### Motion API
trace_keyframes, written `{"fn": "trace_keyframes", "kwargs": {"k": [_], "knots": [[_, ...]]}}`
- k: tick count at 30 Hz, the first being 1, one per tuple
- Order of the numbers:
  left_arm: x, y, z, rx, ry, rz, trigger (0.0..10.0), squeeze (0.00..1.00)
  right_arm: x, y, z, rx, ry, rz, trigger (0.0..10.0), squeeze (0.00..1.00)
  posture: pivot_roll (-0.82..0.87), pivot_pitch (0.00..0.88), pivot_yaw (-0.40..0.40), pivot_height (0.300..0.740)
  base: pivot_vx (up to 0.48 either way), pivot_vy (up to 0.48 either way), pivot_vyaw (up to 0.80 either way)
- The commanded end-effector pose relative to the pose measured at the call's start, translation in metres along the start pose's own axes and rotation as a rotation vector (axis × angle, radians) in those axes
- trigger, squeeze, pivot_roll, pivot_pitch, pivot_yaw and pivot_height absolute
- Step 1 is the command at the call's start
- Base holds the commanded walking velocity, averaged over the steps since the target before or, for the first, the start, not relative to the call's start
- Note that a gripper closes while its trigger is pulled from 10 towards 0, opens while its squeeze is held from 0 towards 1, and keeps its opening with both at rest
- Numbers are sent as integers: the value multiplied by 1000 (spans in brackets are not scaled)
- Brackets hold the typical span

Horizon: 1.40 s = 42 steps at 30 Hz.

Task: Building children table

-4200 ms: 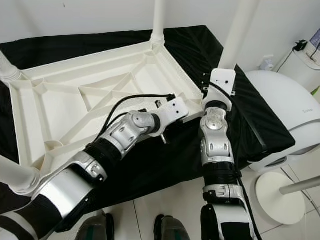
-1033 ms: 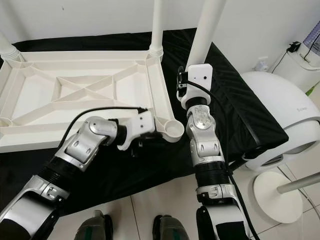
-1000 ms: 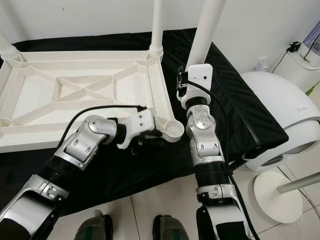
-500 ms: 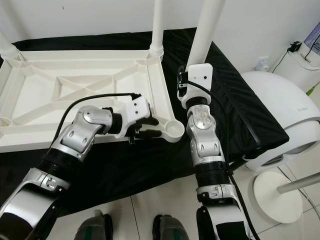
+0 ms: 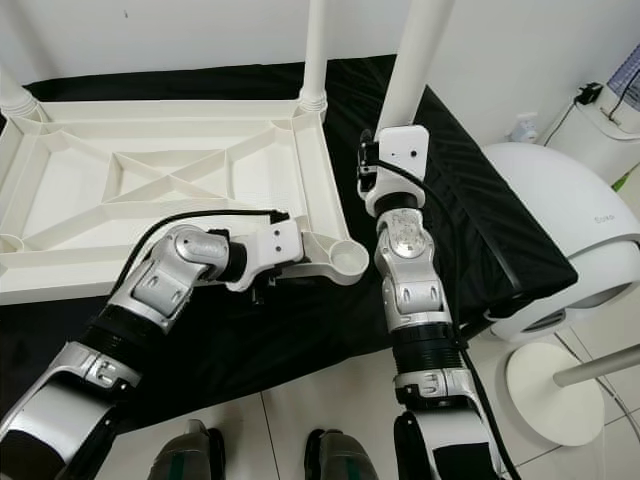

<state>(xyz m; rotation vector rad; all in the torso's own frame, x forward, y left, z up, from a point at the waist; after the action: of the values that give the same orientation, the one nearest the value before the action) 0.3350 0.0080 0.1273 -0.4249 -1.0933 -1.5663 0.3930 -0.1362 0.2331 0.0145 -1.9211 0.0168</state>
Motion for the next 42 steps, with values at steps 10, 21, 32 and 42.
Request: {"fn": "trace_keyframes", "kwargs": {"k": [10,21,32,42], "knots": [[-25,30,8,304,106,17,0,0,4,1,4,45,4,-41,10000,0,-6,118,-67,740,0,0,0],[-37,17,5,247,158,-13,8196,0,6,29,29,278,43,-241,10000,0,-3,116,-64,740,0,0,0],[-40,17,4,252,174,-17,10000,0,2,44,56,432,114,-237,10000,0,-3,104,-60,740,0,0,0],[-41,21,5,261,181,-38,10000,0,-8,21,68,418,235,-167,10000,0,-15,98,-60,740,0,0,0]]}}
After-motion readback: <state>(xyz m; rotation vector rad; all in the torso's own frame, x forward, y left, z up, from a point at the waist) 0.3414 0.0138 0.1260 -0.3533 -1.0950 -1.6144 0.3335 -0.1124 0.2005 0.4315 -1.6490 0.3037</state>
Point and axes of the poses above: a point about 5 cm out from each wrist's last joint towards the gripper, its own z axis pointing back from the gripper into the wrist, its own x axis along the axis of the wrist's last joint, y = z × x, the point moved 5 cm from there along -z, pointing out of the wrist towards the gripper, and after that the axes turned 5 degrees about -z, right-handed, at the moved point
